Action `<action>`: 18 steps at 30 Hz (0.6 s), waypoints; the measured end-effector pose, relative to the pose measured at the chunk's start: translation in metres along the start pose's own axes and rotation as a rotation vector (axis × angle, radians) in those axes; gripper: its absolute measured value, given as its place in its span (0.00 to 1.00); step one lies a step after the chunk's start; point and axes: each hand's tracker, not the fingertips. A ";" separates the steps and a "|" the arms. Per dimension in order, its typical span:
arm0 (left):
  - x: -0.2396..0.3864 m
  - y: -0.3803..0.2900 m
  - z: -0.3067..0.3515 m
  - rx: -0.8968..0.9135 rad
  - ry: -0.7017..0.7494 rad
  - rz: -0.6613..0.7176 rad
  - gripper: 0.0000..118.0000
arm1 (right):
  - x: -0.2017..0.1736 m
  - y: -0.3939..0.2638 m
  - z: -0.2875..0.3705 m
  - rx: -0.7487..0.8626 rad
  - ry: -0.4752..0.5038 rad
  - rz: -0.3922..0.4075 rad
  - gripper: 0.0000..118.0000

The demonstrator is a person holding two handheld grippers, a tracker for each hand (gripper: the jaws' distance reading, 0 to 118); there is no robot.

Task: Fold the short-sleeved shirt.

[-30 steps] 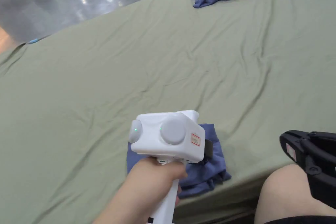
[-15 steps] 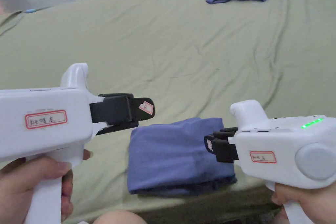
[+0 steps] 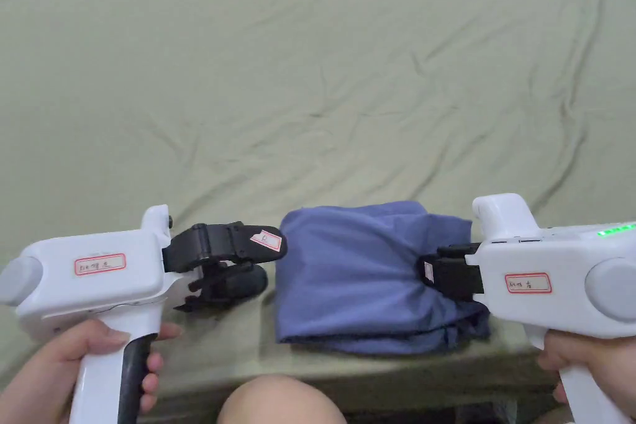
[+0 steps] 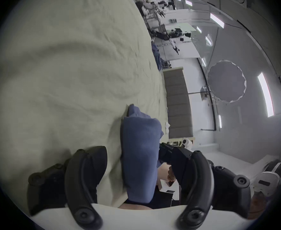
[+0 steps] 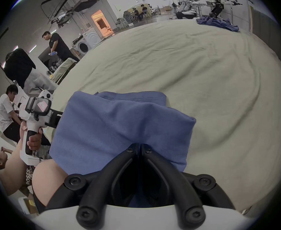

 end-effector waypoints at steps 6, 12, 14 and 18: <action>0.033 -0.006 -0.055 -0.128 0.065 -0.191 0.32 | -0.011 -0.001 0.027 0.072 0.018 -0.032 0.06; 0.043 0.003 -0.002 -0.113 0.193 -0.252 0.21 | -0.027 0.003 0.069 0.168 0.044 -0.006 0.06; 0.049 0.008 0.035 -0.105 0.251 -0.270 0.21 | -0.034 0.004 0.077 0.181 0.060 0.012 0.06; 0.051 0.028 0.136 -0.105 0.515 -0.325 0.21 | -0.054 0.004 0.085 0.193 0.055 0.083 0.06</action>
